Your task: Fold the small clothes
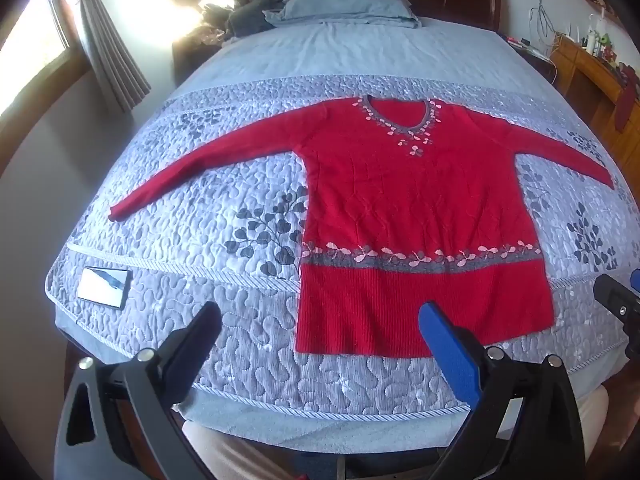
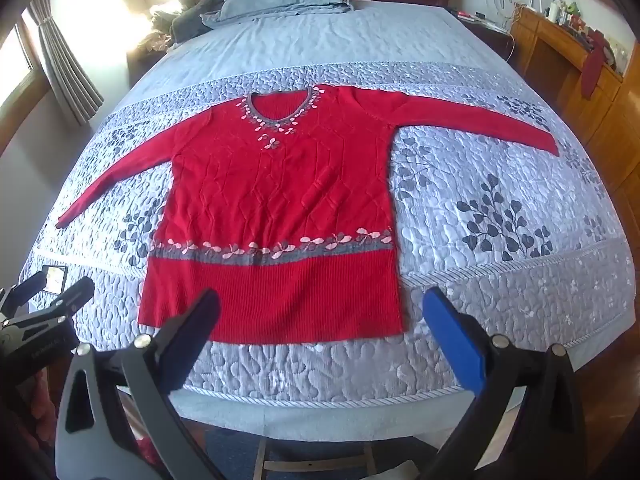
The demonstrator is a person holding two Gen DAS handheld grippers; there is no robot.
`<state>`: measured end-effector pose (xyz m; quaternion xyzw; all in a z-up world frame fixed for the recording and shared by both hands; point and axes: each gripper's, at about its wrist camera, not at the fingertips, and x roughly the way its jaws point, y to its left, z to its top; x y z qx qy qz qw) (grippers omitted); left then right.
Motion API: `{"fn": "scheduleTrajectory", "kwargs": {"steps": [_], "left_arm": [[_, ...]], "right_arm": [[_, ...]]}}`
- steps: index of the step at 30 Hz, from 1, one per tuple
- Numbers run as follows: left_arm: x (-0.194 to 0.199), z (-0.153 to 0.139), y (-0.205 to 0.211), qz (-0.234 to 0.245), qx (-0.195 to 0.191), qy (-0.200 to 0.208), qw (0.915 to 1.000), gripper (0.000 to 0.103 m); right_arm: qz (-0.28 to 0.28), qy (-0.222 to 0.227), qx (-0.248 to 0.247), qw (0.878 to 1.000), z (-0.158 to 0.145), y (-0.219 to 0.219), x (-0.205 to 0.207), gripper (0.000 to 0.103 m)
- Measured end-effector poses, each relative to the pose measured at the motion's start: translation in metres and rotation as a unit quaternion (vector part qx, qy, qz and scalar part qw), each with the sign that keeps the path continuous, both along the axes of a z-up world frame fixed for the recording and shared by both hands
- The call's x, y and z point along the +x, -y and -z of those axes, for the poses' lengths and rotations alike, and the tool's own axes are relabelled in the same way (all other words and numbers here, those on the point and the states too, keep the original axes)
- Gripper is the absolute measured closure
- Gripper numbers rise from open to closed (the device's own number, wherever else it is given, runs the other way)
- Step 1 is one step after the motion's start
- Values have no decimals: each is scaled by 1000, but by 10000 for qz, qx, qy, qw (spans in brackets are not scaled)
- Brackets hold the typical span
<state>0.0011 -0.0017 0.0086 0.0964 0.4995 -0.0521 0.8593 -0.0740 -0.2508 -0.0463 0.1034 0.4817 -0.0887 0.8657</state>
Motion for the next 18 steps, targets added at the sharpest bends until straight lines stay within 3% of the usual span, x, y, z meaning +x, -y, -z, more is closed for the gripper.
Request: {"fn": "scheduleTrajectory", "kwargs": {"steps": [18], "left_arm": [[-2, 3, -2, 21, 9, 21, 10000, 4]], "right_arm": [[-21, -18, 0, 10000, 2, 0, 0, 3]]}}
